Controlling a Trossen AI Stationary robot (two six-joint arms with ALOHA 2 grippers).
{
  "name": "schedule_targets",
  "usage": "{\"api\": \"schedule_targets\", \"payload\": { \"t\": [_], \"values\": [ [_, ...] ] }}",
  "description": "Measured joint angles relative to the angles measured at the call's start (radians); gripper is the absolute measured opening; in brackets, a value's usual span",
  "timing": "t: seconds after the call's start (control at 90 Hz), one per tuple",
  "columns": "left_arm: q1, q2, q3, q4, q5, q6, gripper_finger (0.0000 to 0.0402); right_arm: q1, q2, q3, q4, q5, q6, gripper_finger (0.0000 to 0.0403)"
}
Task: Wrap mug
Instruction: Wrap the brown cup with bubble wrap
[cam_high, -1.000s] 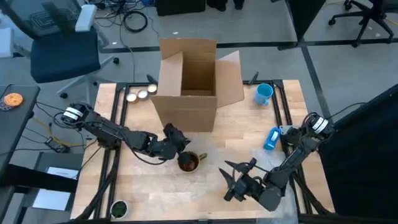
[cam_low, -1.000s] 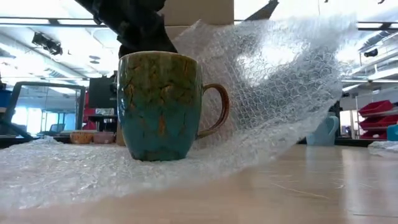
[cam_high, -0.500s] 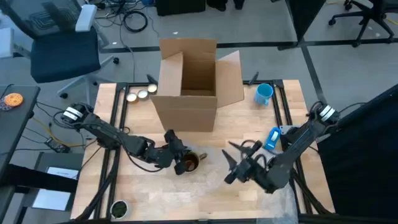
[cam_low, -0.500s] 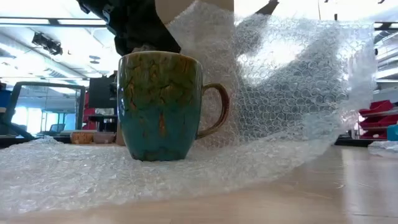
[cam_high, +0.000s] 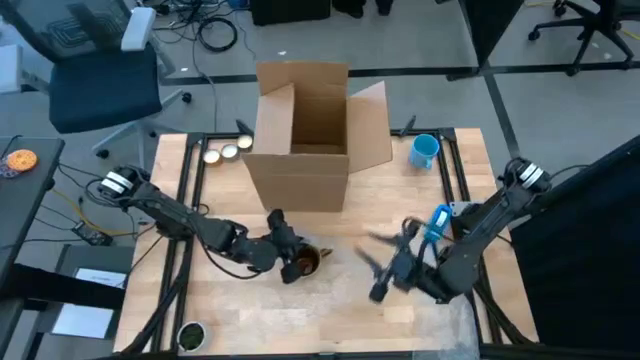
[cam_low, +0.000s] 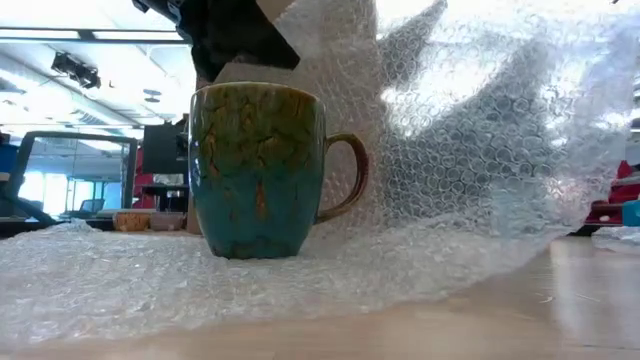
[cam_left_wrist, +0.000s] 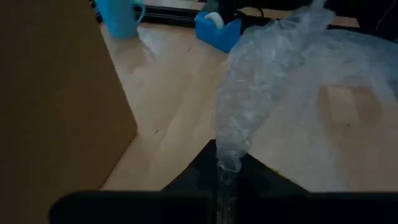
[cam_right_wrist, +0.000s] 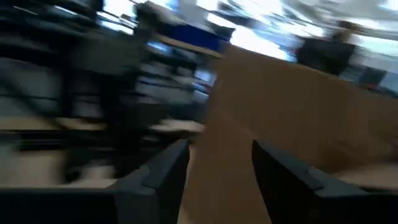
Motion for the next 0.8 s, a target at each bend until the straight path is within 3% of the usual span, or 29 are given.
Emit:
{"api": "schedule_targets", "payload": {
  "t": [0.144, 0.256, 0.356, 0.5, 0.633, 0.8],
  "values": [
    [-0.008, 0.0, 0.0, 0.029, 0.013, 0.002, 0.0, -0.058, -0.044, 0.0, -0.319, -0.106, 0.318, 0.0156],
    [-0.012, 0.0, 0.0, 0.056, 0.044, 0.019, 0.0, -0.152, -0.125, 0.039, -0.712, -0.402, 0.683, 0.015],
    [-0.014, 0.0, 0.0, 0.056, 0.045, 0.031, 0.0, -0.245, -0.183, 0.088, -1.027, -0.631, 0.841, 0.0145],
    [-0.015, 0.0, 0.0, 0.052, 0.045, 0.03, 0.0, -0.294, -0.257, 0.13, -1.405, -0.694, 0.947, 0.0136],
    [-0.026, 0.0, 0.0, 0.04, 0.052, 0.031, 0.0, -0.308, -0.279, 0.129, -1.706, -0.819, 1.078, 0.0136],
    [-0.044, 0.0, 0.0, 0.035, 0.052, 0.031, 0.0, -0.275, -0.266, 0.093, -1.766, -0.92, 1.17, 0.0159]
  ]
}}
